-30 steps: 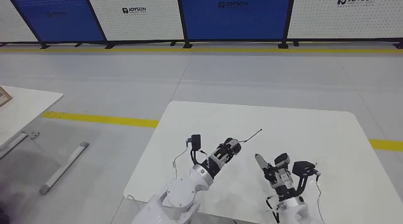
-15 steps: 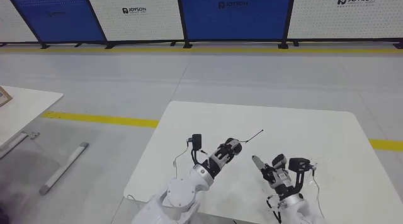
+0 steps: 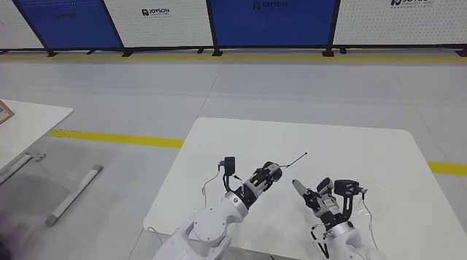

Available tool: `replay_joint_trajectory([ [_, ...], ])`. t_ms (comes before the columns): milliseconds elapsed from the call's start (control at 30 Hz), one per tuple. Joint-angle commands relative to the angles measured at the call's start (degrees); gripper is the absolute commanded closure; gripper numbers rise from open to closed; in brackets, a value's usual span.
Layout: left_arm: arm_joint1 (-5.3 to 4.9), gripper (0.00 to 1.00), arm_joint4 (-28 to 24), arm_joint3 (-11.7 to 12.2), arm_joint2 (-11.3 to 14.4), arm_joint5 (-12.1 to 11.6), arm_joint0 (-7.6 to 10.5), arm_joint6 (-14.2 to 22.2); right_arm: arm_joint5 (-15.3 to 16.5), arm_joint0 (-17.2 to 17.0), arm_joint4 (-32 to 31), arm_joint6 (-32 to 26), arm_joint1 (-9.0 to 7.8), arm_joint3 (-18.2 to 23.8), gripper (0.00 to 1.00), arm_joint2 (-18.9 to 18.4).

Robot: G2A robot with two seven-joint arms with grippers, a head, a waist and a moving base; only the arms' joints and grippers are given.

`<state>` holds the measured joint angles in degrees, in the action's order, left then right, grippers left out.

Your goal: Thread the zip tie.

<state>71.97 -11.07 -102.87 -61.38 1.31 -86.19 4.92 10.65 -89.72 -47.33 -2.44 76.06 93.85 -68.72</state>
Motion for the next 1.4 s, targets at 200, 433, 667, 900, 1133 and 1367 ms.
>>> replay_joint_trajectory([
  [200,0.08,1.0,-0.27,0.0,0.42,0.19,0.16,0.12,-0.16,0.74,-0.89,0.12,0.09,-0.4,0.0,0.7],
  [433,0.18,1.0,0.15,0.15,1.14,0.04,0.31,0.2,-1.72,1.0,-1.09,2.36,0.29,-0.4,0.0,1.16],
  [667,0.19,1.0,-0.51,-0.22,1.07,0.07,0.43,0.79,-3.65,2.59,-3.98,1.38,0.59,-1.35,0.73,3.41],
  [900,0.08,1.0,-0.83,-0.31,1.01,0.62,0.28,2.12,-0.69,2.74,-3.41,0.97,0.49,-0.86,0.66,3.66],
  [1133,0.16,1.0,-0.73,-0.05,1.49,1.32,0.66,2.07,0.52,2.8,-3.65,0.76,0.39,-0.79,0.65,3.81],
  [1367,0.26,1.0,-0.76,0.53,1.84,1.95,1.16,1.66,2.28,2.52,-3.82,2.07,0.24,-0.73,0.69,3.6],
])
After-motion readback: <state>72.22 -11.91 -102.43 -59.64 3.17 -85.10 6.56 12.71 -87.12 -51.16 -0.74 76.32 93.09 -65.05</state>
